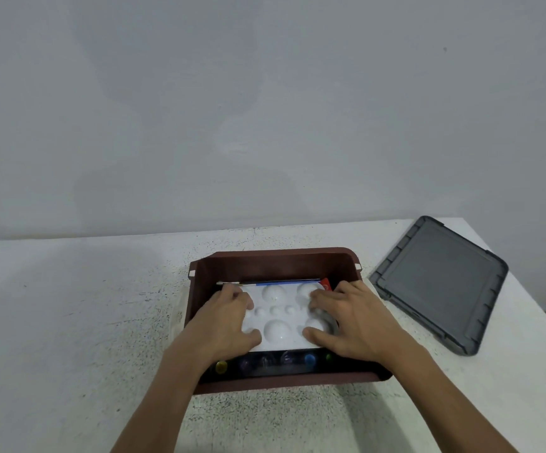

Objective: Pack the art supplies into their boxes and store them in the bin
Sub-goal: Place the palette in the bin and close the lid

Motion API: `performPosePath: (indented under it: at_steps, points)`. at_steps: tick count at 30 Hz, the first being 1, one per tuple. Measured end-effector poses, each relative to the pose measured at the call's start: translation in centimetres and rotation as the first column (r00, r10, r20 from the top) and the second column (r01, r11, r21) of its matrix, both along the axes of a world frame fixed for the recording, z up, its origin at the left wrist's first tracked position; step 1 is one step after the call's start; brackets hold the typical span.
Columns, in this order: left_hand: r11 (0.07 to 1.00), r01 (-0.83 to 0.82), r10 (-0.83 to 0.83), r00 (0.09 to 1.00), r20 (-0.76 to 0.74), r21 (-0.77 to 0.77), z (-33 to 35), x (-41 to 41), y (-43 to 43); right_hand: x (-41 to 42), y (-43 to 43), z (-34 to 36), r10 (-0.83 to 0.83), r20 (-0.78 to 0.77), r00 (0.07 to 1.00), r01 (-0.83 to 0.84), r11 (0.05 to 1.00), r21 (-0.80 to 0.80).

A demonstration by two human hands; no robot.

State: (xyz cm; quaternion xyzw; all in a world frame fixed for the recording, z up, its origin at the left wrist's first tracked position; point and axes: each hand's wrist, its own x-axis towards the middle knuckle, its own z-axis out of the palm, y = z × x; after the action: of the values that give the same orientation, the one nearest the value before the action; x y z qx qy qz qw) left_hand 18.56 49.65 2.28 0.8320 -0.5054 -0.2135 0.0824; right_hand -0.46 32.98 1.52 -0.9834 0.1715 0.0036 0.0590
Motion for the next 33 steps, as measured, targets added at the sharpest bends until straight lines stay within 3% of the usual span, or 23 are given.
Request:
performPosePath:
  at_steps: [6, 9, 12, 16, 20, 24, 27, 30, 33]
  points:
    - [0.999, -0.035, 0.035, 0.999, 0.016, -0.006, -0.4, 0.1, -0.4, -0.1, 0.1, -0.2, -0.004, 0.099, 0.995, 0.003, 1.000, 0.014]
    - [0.998, -0.064, 0.064, 0.997, 0.047, 0.000, -0.5, -0.1, -0.9, -0.2, 0.1, -0.3, -0.028, 0.247, 0.969, 0.007, 0.996, 0.085]
    - [0.996, -0.094, 0.091, 0.989, 0.119, 0.014, 0.3, -0.6, -1.7, -0.6, 0.1, -0.6, -0.116, 0.404, 0.907, 0.043, 0.982, 0.187]
    - [0.997, -0.063, 0.051, 0.969, 0.241, 0.044, 2.2, -1.5, -3.2, -0.6, 0.1, -0.7, -0.203, 0.561, 0.803, 0.113, 0.975, 0.190]
    - [0.989, 0.053, -0.024, 0.978, 0.207, -0.135, 4.1, -3.9, -6.5, -1.2, -0.3, -0.2, -0.388, 0.669, 0.634, 0.171, 0.914, 0.368]
    - [0.926, 0.186, -0.150, 0.980, 0.132, -0.330, 5.2, -6.8, -11.0, -2.9, -2.1, 0.0, -0.640, 0.594, 0.487, 0.197, 0.743, 0.639]
    - [0.880, 0.299, -0.295, 0.953, 0.070, -0.368, 4.6, -8.9, -15.2, -5.7, -5.0, -0.6, -0.741, 0.505, 0.443, 0.315, 0.655, 0.686]
    - [0.874, 0.390, -0.401, 0.916, 0.026, -0.291, 3.5, -10.9, -19.8, -9.1, -7.6, -1.3, -0.844, 0.374, 0.384, 0.469, 0.528, 0.708]
    - [0.899, 0.423, -0.428, 0.904, -0.016, -0.116, 2.0, -12.3, -23.9, -11.9, -8.9, -2.1, -0.902, 0.257, 0.347, 0.592, 0.423, 0.686]
